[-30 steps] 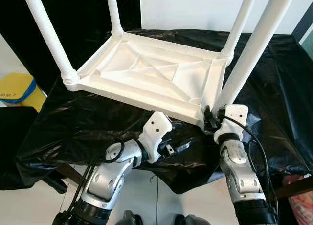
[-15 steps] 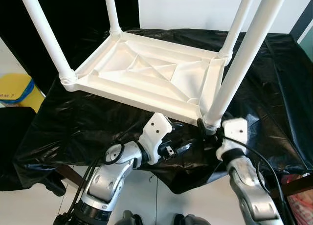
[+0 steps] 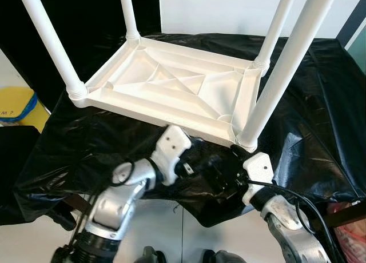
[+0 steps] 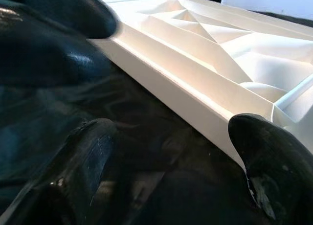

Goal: Building children table

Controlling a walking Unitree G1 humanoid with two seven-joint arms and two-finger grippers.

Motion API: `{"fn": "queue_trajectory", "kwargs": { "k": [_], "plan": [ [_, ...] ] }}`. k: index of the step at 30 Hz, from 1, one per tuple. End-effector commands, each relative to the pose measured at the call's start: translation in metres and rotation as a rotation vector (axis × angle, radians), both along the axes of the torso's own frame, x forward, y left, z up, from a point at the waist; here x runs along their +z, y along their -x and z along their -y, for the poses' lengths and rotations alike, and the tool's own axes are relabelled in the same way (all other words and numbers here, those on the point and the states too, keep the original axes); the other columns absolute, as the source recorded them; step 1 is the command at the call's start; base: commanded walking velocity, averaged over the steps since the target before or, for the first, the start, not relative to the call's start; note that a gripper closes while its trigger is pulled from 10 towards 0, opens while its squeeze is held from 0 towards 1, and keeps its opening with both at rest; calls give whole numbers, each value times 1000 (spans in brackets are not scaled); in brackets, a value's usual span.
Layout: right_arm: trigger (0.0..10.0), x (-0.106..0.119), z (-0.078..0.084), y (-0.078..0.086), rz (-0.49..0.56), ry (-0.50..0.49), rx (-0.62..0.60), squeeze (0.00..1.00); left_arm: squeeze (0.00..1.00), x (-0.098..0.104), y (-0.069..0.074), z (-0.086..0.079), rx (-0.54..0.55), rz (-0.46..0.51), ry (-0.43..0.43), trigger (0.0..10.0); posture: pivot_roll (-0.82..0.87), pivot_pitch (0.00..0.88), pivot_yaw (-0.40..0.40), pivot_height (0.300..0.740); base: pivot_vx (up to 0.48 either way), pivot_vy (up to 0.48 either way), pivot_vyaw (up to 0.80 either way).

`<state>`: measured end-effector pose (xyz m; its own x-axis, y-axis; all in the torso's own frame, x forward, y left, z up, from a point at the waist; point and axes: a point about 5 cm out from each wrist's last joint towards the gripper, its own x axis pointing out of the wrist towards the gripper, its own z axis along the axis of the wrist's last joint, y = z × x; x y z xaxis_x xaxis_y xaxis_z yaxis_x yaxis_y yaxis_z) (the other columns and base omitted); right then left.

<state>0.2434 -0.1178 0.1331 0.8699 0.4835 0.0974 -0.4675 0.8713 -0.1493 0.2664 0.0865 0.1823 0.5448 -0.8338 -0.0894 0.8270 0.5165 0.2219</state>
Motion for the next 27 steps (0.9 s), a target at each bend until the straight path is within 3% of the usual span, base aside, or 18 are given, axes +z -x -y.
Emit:
{"fn": "queue_trajectory", "kwargs": {
  "k": [1,5,10,15,18,27],
  "plan": [
    [10000,-3,0,-7,-20,-19,-22,0,0,-1,-5,-11,42,7,-16,10000,-41,140,-36,740,0,0,0],
    [10000,-3,-4,-15,-16,-34,-29,0,0,-2,-10,-23,84,18,-48,10000,-35,138,-35,740,0,0,0],
    [10000,-3,-14,-30,-14,-73,-83,0,0,0,-26,-49,199,55,-85,10000,-12,132,-38,740,0,0,0],
    [10000,-5,-14,-37,-14,-91,-153,0,0,2,-31,-57,237,74,-97,10000,-7,129,-35,740,0,0,0],
    [10000,-6,-2,-45,-3,-96,-316,0,0,3,-37,-62,242,105,-130,10000,-5,128,-25,740,0,0,0],
    [10000,-7,23,-51,15,-120,-524,0,0,7,-45,-57,168,133,-175,10000,-14,131,12,740,0,0,0]
  ]
}}
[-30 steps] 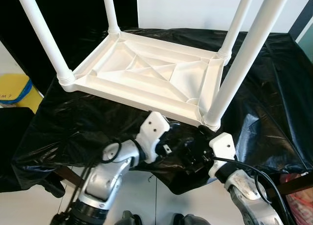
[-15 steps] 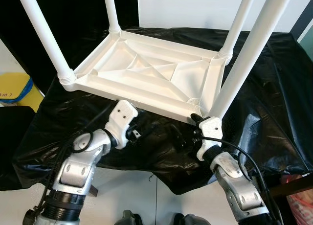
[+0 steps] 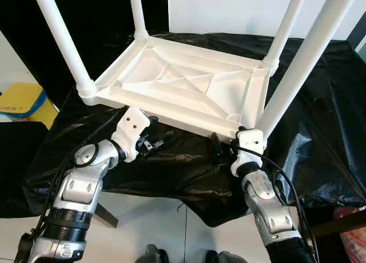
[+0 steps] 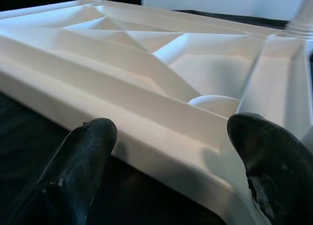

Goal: Building children table

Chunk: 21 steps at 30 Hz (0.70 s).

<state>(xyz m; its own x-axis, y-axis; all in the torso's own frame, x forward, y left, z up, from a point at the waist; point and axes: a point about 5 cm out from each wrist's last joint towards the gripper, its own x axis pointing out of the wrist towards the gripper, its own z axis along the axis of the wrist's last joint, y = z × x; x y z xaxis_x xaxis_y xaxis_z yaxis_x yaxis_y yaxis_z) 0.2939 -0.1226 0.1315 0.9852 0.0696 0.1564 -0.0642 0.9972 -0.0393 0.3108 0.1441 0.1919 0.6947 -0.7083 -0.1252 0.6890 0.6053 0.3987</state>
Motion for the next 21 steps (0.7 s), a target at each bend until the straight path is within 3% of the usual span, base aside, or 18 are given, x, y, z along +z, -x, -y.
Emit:
{"fn": "queue_trajectory", "kwargs": {
  "k": [1,7,13,17,19,21],
  "plan": [
    [10000,-6,21,-1,-16,-9,-124,0,0,-2,-2,2,-16,7,-34,10000,-15,131,14,740,0,0,0],
    [10000,-6,42,-6,-12,-17,-233,0,0,1,-5,10,-58,16,-41,10000,-23,129,41,740,0,0,0],
    [10000,-3,102,-12,-1,25,-413,0,0,-2,-5,21,-93,17,-24,10000,-33,127,57,740,0,0,0],
    [10000,-2,110,-12,5,40,-437,0,0,-3,-5,22,-98,16,-22,10000,-33,127,57,740,0,0,0],
    [10000,2,137,-14,9,63,-499,0,0,-8,0,27,-116,5,-5,10000,-28,122,53,740,0,0,0],
    [10000,3,145,-14,11,68,-518,0,0,-10,2,29,-121,0,1,10000,-28,122,53,740,0,0,0]
  ]
}}
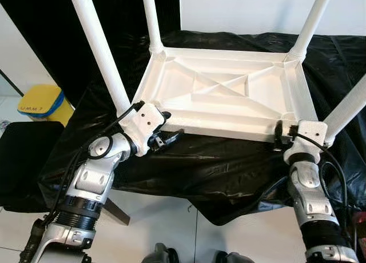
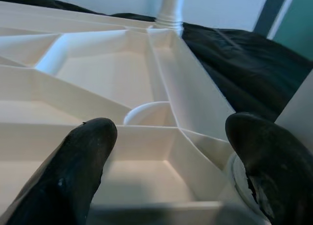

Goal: Building children table

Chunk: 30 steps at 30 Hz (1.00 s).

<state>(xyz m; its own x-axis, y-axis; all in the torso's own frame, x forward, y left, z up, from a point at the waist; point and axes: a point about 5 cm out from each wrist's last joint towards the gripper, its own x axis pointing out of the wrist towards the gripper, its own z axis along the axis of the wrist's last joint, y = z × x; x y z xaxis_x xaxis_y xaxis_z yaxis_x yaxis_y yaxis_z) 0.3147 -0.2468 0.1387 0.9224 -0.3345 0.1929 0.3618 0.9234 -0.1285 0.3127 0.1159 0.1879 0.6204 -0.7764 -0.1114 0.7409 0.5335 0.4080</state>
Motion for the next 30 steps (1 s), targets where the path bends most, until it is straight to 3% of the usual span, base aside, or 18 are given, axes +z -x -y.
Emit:
{"fn": "queue_trajectory", "kwargs": {
  "k": [1,4,6,7,11,14,17,20,21,26,27,30],
  "plan": [
    [10000,-1,27,5,2,-23,-92,0,0,-10,9,4,-26,-31,5,10000,-22,119,47,740,0,0,0],
    [10000,3,21,-1,17,-23,-62,0,0,-18,18,8,-35,-58,20,10000,-16,117,43,740,0,0,0],
    [10000,2,1,-7,20,-32,19,0,0,-23,26,8,-48,-80,23,10000,-9,115,33,740,0,0,0],
    [10000,2,1,-7,20,-32,19,0,0,-23,26,8,-48,-80,23,10000,-9,115,33,740,0,0,0],
    [10000,0,-28,-14,16,-46,133,0,0,-23,35,-4,-53,-124,18,10000,2,118,23,740,0,0,0],
    [10000,-4,-50,-19,-3,-53,230,0,0,-17,38,-31,-13,-165,9,10000,9,125,11,740,0,0,0],
    [10000,-5,-55,-20,-9,-52,253,0,0,-16,38,-37,-5,-172,5,10000,9,125,11,740,0,0,0],
    [10000,-8,-73,-25,-46,-30,381,0,0,-7,52,-64,5,-211,-33,10000,17,132,-7,740,0,0,0],
    [10000,-8,-73,-25,-46,-30,381,0,0,-7,52,-64,5,-211,-33,10000,17,132,-7,740,0,0,0],
    [10000,-7,-81,-26,-54,-27,471,0,0,1,54,-104,122,-204,-91,10000,22,132,-21,740,0,0,0],
    [10000,-7,-81,-26,-54,-27,471,0,0,1,54,-104,122,-204,-91,10000,22,132,-21,740,0,0,0],
    [10000,-6,-86,-24,-55,-26,540,0,0,9,46,-137,262,-169,-113,10000,22,131,-25,740,0,0,0]
  ]
}}
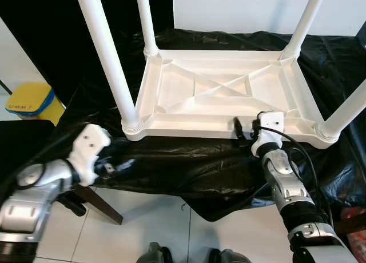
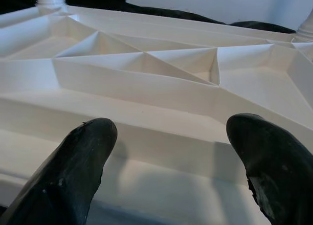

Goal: Building children table

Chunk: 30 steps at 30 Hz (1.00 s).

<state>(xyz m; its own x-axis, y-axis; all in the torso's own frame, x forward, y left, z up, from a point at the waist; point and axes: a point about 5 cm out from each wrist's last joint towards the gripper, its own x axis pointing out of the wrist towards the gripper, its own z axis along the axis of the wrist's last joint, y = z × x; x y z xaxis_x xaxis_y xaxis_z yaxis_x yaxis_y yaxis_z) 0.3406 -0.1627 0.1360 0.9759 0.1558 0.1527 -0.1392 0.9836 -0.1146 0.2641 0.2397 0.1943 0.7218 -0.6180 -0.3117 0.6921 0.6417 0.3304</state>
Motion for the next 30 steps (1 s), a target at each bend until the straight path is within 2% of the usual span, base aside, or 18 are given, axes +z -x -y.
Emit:
{"fn": "queue_trajectory", "kwargs": {
  "k": [1,2,3,5,9,12,13,15,16,18,19,22,23,26,28,30],
  "plan": [
    [10000,-3,-2,2,-16,-4,32,0,0,3,-2,-13,57,23,-20,10000,22,131,-25,740,0,0,0],
    [10000,-4,-4,3,-17,3,48,0,0,6,-6,-23,108,44,-25,10000,18,128,-25,740,0,0,0],
    [10000,-4,-4,3,-17,3,48,0,0,6,-6,-23,108,44,-25,10000,18,128,-25,740,0,0,0],
    [10000,-7,-6,7,-21,10,63,0,0,12,-15,-43,212,87,-30,10000,14,126,-25,740,0,0,0],
    [10000,-9,-6,9,-24,2,63,0,0,14,-21,-55,269,110,-28,10000,13,125,-29,740,0,0,0],
    [10000,-12,-9,15,-25,-15,45,0,0,18,-37,-66,359,169,-18,10000,1,123,-30,740,0,0,0],
    [10000,-12,-9,15,-25,-15,45,0,0,18,-37,-66,359,169,-18,10000,1,123,-30,740,0,0,0],
    [10000,-13,-9,18,-17,-25,23,0,0,21,-49,-67,400,208,10,10000,-7,123,-29,740,0,0,0],
    [10000,-13,-9,18,-17,-25,23,0,0,21,-49,-67,400,208,10,10000,-7,123,-29,740,0,0,0],
    [10000,-12,-7,22,-4,-43,-18,0,0,23,-63,-64,447,258,28,10000,-21,122,-27,740,0,0,0],
    [10000,-12,-7,22,-4,-43,-18,0,0,23,-63,-64,447,258,28,10000,-21,122,-27,740,0,0,0],
    [10000,-10,-2,28,11,-66,-82,0,0,30,-82,-58,513,318,94,10000,-34,124,-25,740,0,0,0],
    [10000,-10,-2,28,11,-66,-82,0,0,30,-82,-58,513,318,94,10000,-34,124,-25,740,0,0,0],
    [10000,-10,4,34,12,-72,-170,0,0,34,-94,-51,545,352,158,10000,-46,128,-23,740,0,0,0],
    [10000,-13,10,41,3,-75,-263,0,0,37,-104,-42,559,370,239,10000,-61,134,-21,740,0,0,0],
    [10000,-14,10,42,-1,-77,-269,0,0,37,-106,-40,557,371,255,10000,-63,134,-21,740,0,0,0]
  ]
}}
